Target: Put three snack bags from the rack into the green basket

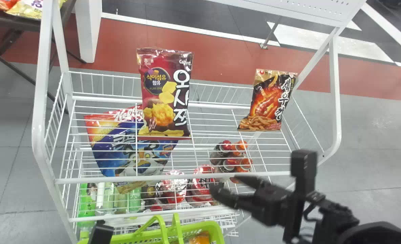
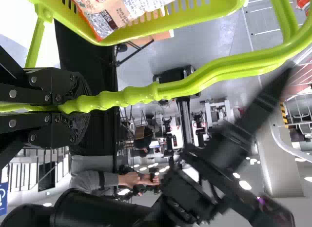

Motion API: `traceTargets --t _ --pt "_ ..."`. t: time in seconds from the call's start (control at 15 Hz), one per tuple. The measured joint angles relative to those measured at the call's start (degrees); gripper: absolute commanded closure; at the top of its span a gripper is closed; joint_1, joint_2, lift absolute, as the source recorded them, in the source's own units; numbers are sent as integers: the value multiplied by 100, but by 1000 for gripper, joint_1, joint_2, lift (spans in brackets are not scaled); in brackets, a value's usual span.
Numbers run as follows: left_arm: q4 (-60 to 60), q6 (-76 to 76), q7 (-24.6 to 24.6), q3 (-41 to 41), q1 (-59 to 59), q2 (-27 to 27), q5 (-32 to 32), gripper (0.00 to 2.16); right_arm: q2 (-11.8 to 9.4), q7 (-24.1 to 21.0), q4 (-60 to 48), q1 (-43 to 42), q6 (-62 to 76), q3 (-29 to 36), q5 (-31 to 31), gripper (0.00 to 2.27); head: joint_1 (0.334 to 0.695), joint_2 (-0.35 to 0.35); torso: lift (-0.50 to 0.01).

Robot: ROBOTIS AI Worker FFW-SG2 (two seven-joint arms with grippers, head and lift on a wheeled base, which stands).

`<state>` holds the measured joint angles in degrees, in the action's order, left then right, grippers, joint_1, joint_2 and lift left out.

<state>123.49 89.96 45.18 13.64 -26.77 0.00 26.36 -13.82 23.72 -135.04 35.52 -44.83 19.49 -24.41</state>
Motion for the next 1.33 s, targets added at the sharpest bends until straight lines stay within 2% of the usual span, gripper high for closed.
traceTargets --t 0.2,0.47,0.73,1.07,1.2,1.27,1.33 --pt "-2 0 0 17 5 0 0 1173 36 -46 793 -518 1434 210 -185 144 695 -350 0" --pt "0 0 3 22 -9 0 -2 1173 21 -735 1947 -1334 2747 106 248 144 695 -350 0" --pt "-7 0 -10 55 -12 0 -46 1170 -221 -1069 3059 -2072 3445 -115 566 144 695 -350 0" --pt "4 0 -11 92 -6 0 -90 1170 -416 -1125 4161 -2653 3912 -359 754 151 695 -350 0" --pt "-12 0 -35 109 10 0 -103 1170 -442 -1124 4391 -2779 4018 -414 775 350 695 -350 0" --pt "-23 0 -37 123 23 0 -113 1170 -449 -1124 4483 -2838 4023 -428 804 616 695 -350 0" --pt "-30 0 -37 133 33 0 -119 1170 -452 -1124 4551 -2880 4019 -435 829 1193 695 -350 0"
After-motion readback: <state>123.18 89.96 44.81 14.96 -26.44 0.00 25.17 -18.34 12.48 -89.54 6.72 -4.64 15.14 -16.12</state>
